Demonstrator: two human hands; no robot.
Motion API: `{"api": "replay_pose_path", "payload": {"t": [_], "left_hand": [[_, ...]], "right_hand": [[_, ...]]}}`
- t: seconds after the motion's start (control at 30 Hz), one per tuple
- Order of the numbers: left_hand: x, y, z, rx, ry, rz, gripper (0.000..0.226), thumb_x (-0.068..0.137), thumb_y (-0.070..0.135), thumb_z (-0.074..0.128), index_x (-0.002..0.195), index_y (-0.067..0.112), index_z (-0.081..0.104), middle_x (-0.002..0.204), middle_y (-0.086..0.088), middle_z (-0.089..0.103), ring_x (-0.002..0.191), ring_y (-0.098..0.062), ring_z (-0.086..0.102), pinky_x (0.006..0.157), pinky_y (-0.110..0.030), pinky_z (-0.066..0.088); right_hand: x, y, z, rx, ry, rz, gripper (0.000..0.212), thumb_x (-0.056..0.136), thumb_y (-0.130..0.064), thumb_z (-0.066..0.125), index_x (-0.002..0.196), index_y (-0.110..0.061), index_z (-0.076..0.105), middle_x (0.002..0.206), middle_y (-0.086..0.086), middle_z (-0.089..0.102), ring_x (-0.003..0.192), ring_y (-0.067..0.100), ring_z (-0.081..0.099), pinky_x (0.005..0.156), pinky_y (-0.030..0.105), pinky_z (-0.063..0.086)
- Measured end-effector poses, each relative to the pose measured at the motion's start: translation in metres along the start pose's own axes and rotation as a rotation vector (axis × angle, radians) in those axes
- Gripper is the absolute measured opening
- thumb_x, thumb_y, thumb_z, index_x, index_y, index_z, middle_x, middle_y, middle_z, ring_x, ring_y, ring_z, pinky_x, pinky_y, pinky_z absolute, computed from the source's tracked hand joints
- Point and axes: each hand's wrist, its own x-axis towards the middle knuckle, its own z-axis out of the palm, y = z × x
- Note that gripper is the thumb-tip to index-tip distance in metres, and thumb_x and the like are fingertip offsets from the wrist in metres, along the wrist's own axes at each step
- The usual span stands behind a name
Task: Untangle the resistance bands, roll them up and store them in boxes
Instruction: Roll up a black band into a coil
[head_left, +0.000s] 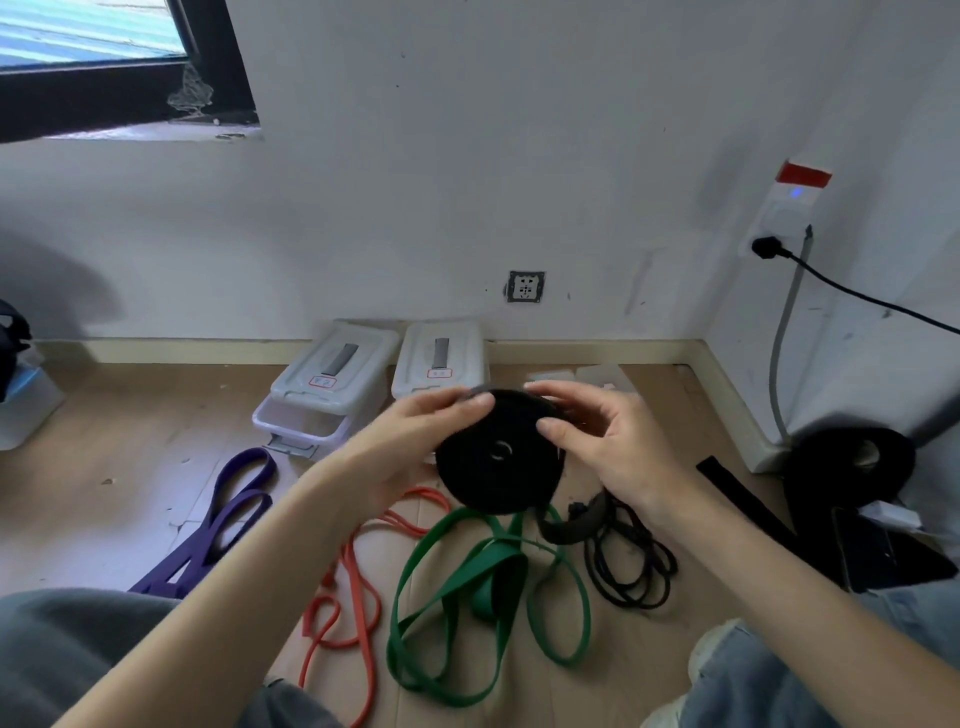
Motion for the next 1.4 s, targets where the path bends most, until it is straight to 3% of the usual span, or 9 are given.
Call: {"api": "replay_pose_path", "payload": {"t": [0.23, 0.43, 0.6, 0.7, 0.8, 0.9, 1.1, 1.27, 1.4], "left_hand": [[0.003, -0.001, 0.012, -0.016, 0.2, 0.14, 0.034, 0.071, 0.046, 0.066, 0.095, 0.022, 0.071, 0.096, -0.008, 0.072, 0.094, -0.027, 0.067, 0.085, -0.042, 0.055], [0.014, 0.003, 0.008, -0.359, 0.457, 0.128, 0.023, 0.09, 0.03, 0.057, 0.099, 0.01, 0.064, 0.093, -0.008, 0.069, 0.084, -0.02, 0.067, 0.075, -0.032, 0.055], [0.017, -0.007, 0.016, -0.393, 0.454, 0.127, 0.023, 0.09, 0.031, 0.056, 0.101, 0.012, 0.064, 0.097, -0.008, 0.069, 0.087, -0.02, 0.067, 0.072, -0.03, 0.055], [0.016, -0.007, 0.014, -0.411, 0.355, 0.074, 0.028, 0.087, 0.031, 0.058, 0.101, 0.009, 0.066, 0.097, -0.01, 0.072, 0.088, -0.021, 0.069, 0.075, -0.032, 0.055], [0.01, -0.005, -0.002, -0.216, 0.197, -0.02, 0.046, 0.076, 0.043, 0.062, 0.105, 0.008, 0.067, 0.101, -0.012, 0.071, 0.099, -0.026, 0.065, 0.091, -0.042, 0.05], [0.003, -0.01, 0.0, -0.051, 0.076, 0.011, 0.044, 0.074, 0.045, 0.061, 0.102, 0.011, 0.07, 0.097, -0.012, 0.072, 0.093, -0.026, 0.067, 0.086, -0.041, 0.053], [0.008, -0.009, 0.007, -0.14, 0.181, 0.037, 0.032, 0.084, 0.042, 0.059, 0.094, 0.014, 0.071, 0.09, -0.011, 0.074, 0.084, -0.025, 0.071, 0.077, -0.037, 0.058], [0.01, -0.005, 0.011, -0.211, 0.258, 0.006, 0.046, 0.061, 0.041, 0.073, 0.094, 0.009, 0.069, 0.083, -0.01, 0.074, 0.075, -0.024, 0.072, 0.065, -0.033, 0.057], [0.02, 0.001, 0.001, -0.443, 0.428, -0.003, 0.03, 0.075, 0.032, 0.073, 0.088, 0.005, 0.067, 0.083, -0.012, 0.073, 0.072, -0.024, 0.07, 0.061, -0.03, 0.057]], "right_hand": [[0.0, -0.002, 0.001, 0.199, -0.094, 0.057, 0.032, 0.085, -0.007, 0.064, 0.108, -0.029, 0.066, 0.102, -0.002, 0.072, 0.099, 0.01, 0.066, 0.086, 0.025, 0.054], [-0.005, 0.01, 0.018, 0.247, -0.069, 0.143, 0.026, 0.086, -0.004, 0.063, 0.102, -0.02, 0.052, 0.102, 0.011, 0.07, 0.093, 0.023, 0.068, 0.084, 0.037, 0.056], [-0.008, 0.016, 0.022, 0.31, -0.046, 0.183, 0.028, 0.085, -0.017, 0.065, 0.108, -0.023, 0.051, 0.107, 0.008, 0.067, 0.098, 0.021, 0.067, 0.087, 0.039, 0.055], [-0.007, 0.015, 0.018, 0.233, 0.012, 0.17, 0.03, 0.082, -0.011, 0.069, 0.102, -0.027, 0.052, 0.102, 0.007, 0.067, 0.092, 0.023, 0.067, 0.082, 0.038, 0.057], [-0.002, 0.008, 0.005, 0.179, 0.025, 0.13, 0.031, 0.086, -0.004, 0.062, 0.1, -0.032, 0.061, 0.099, 0.002, 0.067, 0.095, 0.014, 0.064, 0.08, 0.023, 0.053], [-0.001, 0.004, 0.005, 0.142, -0.014, 0.098, 0.032, 0.089, -0.003, 0.056, 0.106, -0.028, 0.066, 0.105, 0.001, 0.068, 0.1, 0.011, 0.062, 0.085, 0.023, 0.053], [0.002, 0.006, 0.013, 0.136, -0.035, 0.076, 0.03, 0.093, -0.007, 0.052, 0.115, -0.025, 0.061, 0.114, -0.001, 0.065, 0.109, 0.011, 0.058, 0.093, 0.023, 0.048], [0.01, 0.0, 0.017, 0.185, -0.122, 0.054, 0.028, 0.099, -0.016, 0.043, 0.114, -0.034, 0.057, 0.118, -0.006, 0.062, 0.111, 0.005, 0.057, 0.09, 0.016, 0.046], [0.02, -0.005, 0.037, 0.17, 0.004, 0.029, 0.03, 0.1, -0.02, 0.039, 0.123, -0.034, 0.053, 0.126, -0.008, 0.054, 0.115, 0.001, 0.05, 0.101, 0.02, 0.038]]}}
